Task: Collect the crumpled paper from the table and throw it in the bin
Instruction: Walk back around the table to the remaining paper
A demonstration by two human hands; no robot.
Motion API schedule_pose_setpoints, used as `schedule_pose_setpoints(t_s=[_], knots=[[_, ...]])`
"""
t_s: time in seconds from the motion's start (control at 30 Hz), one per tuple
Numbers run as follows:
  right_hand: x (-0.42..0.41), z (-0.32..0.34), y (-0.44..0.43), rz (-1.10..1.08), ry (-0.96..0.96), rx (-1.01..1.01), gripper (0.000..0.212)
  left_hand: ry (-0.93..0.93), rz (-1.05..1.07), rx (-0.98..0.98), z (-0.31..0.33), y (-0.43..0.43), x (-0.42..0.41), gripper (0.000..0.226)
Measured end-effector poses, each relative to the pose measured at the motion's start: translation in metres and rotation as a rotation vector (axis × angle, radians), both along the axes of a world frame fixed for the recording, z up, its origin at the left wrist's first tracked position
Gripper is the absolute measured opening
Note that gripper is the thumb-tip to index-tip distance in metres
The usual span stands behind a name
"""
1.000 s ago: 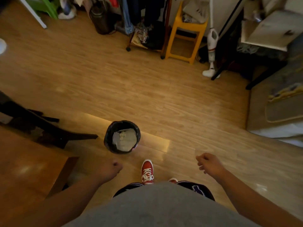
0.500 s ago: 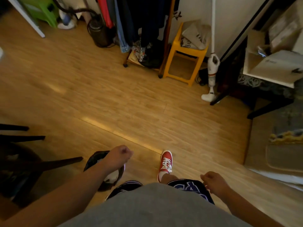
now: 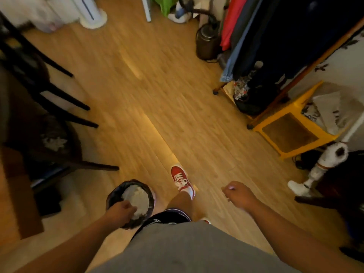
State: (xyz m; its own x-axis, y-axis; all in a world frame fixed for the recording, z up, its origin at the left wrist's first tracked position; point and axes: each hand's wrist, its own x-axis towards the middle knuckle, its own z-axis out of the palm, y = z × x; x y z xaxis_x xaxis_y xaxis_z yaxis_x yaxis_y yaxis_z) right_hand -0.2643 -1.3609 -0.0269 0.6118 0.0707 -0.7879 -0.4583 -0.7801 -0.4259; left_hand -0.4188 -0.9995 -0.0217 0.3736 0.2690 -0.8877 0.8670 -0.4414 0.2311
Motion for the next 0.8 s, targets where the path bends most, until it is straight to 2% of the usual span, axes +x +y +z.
schedule_pose_setpoints(t_s=[0.17, 0.33, 0.6, 0.8], knots=[[0.101, -0.001, 0.066, 0.145, 0.005, 0.002, 0.026, 0.031, 0.177, -0.005, -0.016, 0.035, 0.038, 0.021], [0.190, 0.011, 0.102, 0.226, 0.019, -0.045, 0.026, -0.017, 0.241, -0.006, -0.011, 0.074, 0.103, 0.018], [0.306, 0.010, 0.125, 0.228, 0.004, -0.114, 0.026, -0.181, 0.312, -0.041, 0.009, 0.106, 0.253, 0.019], [0.407, -0.019, 0.156, 0.291, 0.046, -0.160, 0.029, -0.288, 0.323, -0.094, 0.014, 0.136, 0.379, 0.023]])
